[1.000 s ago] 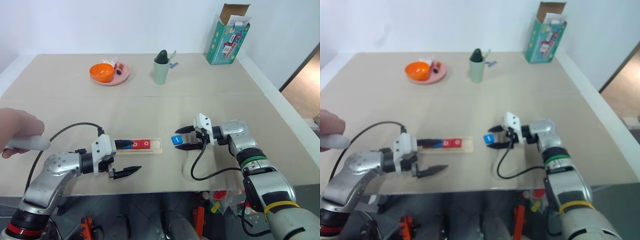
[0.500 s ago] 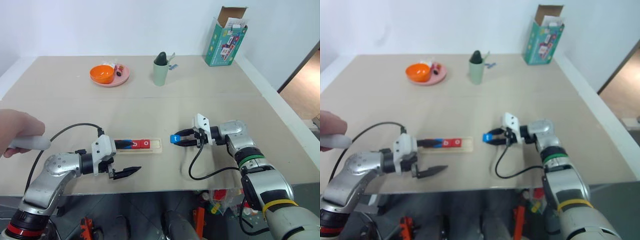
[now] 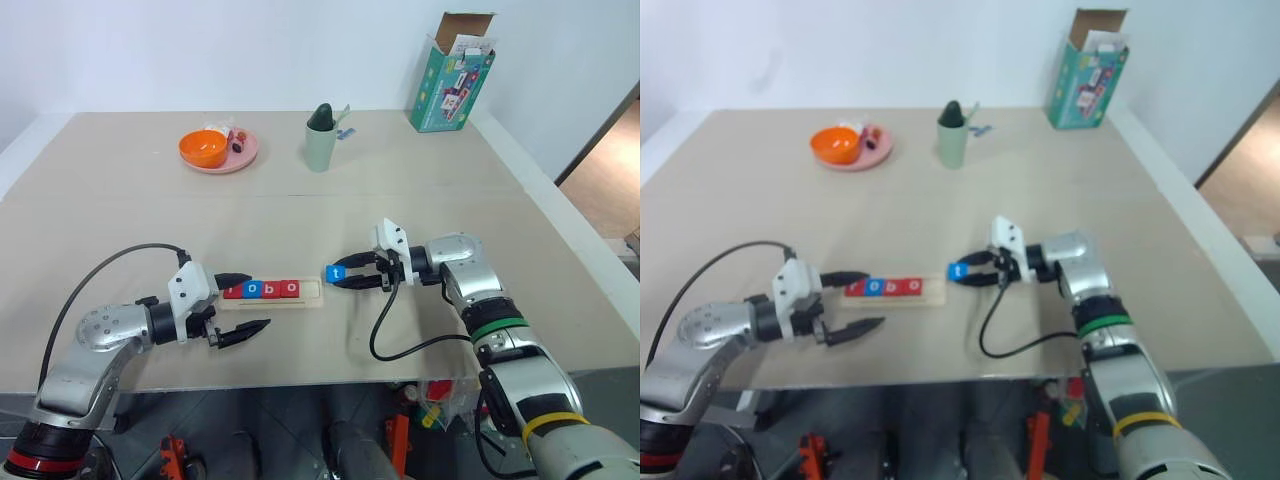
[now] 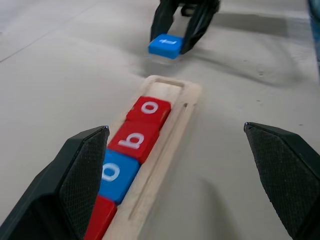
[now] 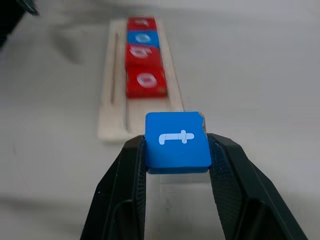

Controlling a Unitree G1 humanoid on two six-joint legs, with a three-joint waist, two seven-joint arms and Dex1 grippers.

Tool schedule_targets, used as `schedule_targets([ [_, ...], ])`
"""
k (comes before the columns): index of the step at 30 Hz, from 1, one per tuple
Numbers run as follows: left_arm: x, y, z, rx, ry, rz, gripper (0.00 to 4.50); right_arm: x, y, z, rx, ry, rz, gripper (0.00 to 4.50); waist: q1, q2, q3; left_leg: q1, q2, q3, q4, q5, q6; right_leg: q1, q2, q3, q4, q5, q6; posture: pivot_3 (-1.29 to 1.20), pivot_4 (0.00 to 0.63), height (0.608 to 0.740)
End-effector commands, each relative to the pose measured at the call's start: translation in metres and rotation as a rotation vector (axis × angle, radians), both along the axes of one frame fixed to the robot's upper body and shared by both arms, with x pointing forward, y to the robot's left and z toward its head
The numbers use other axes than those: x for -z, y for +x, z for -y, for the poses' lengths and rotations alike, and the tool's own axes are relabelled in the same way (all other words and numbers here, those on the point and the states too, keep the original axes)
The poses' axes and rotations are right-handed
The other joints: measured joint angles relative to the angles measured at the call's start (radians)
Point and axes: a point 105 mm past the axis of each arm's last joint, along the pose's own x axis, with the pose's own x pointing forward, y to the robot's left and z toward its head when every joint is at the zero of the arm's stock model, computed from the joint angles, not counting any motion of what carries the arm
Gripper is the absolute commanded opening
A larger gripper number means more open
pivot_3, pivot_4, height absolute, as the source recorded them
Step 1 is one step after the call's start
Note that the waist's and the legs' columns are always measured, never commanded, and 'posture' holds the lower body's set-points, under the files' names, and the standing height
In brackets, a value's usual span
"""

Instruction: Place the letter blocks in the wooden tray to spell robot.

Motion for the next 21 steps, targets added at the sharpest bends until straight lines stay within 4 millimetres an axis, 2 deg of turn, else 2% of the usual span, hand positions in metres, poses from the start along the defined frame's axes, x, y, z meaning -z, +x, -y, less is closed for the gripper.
schedule_targets([
  [1,-0.004,0.001,-0.003,-0.019,-0.023,0.015,4.5,-0.009,-0.01,-0.016,-0.022,-0.002,0.016,1.21,0.0,0.0,0.0,0.0,0.0,0.0,0.0,0.0,0.0,0.0,0.0,0.0,0.0,0.0,0.0,0.0,0.15,0.74],
  [5,-0.003,0.002,-0.002,-0.032,-0.042,0.011,4.5,-0.002,-0.013,-0.025,-0.009,-0.02,0.013,1.21,0.0,0.0,0.0,0.0,0.0,0.0,0.0,0.0,0.0,-0.001,0.0,0.0,0.0,-0.002,-0.003,0.0,0.15,0.74],
  [21,0.001,-0.002,-0.001,-0.048,-0.04,0.015,4.5,0.01,0.0,-0.038,0.048,-0.061,0.01,1.21,0.0,0.0,0.0,0.0,0.0,0.0,0.0,0.0,0.0,-0.001,0.0,0.0,0.0,-0.002,-0.003,0.0,0.15,0.74],
])
